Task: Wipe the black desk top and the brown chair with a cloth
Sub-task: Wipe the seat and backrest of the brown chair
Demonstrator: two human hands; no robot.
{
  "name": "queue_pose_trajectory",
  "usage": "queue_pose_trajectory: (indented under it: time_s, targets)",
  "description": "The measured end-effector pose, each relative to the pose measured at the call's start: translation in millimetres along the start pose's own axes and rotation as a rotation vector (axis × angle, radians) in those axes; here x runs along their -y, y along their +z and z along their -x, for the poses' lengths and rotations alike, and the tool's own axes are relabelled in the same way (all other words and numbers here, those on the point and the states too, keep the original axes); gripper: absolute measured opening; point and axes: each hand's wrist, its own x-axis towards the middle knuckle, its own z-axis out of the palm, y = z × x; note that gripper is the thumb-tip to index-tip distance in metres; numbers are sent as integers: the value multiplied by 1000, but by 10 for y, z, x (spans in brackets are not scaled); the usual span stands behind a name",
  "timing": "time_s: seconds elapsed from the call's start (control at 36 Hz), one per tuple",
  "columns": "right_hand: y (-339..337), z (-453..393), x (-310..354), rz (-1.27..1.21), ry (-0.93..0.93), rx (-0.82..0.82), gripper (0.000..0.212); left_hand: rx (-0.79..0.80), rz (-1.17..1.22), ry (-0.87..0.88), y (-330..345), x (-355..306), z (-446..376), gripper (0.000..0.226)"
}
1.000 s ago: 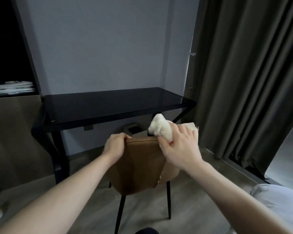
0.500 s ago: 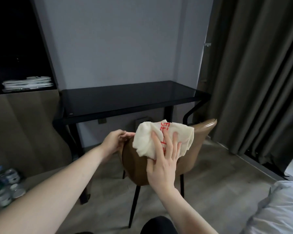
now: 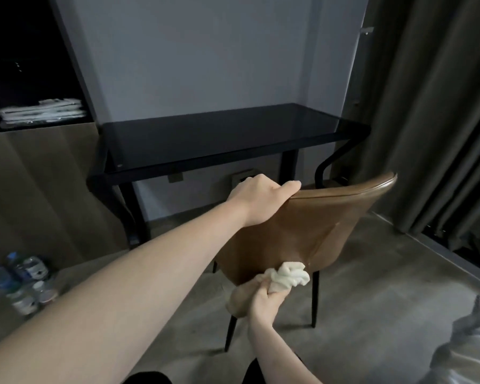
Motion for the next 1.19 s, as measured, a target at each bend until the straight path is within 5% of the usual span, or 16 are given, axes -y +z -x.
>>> queue_pose_trajectory:
  time_s: [0.11,0.31,0.47,0.67,0.78,0.89,1.19]
  targets:
    - [-36,-395,-88,-108,317,12,27,-60,-4,51,42,77,-2,70]
    - [-328,-375,409,-283,470,194,31,-96,-19,35,29,39,28,71]
    - [-550,-55,1167,-281,333,283,29,-98,-10,-5,25,-1,99,74]
    - [-790,99,1982,-291,62,173,38,-96,3,-10,14,-19,164,75]
    - [-898,-15,2243,-249,-230,121,11,-85,8,-26,13,-33,154,75]
    - [-908,-330,2179,-273,-353,38,18,-101,6,-23,33,-21,136,76]
    - [-971,-1676,1154,-185,164,87,45,-138,-1,20,86,43,27,70]
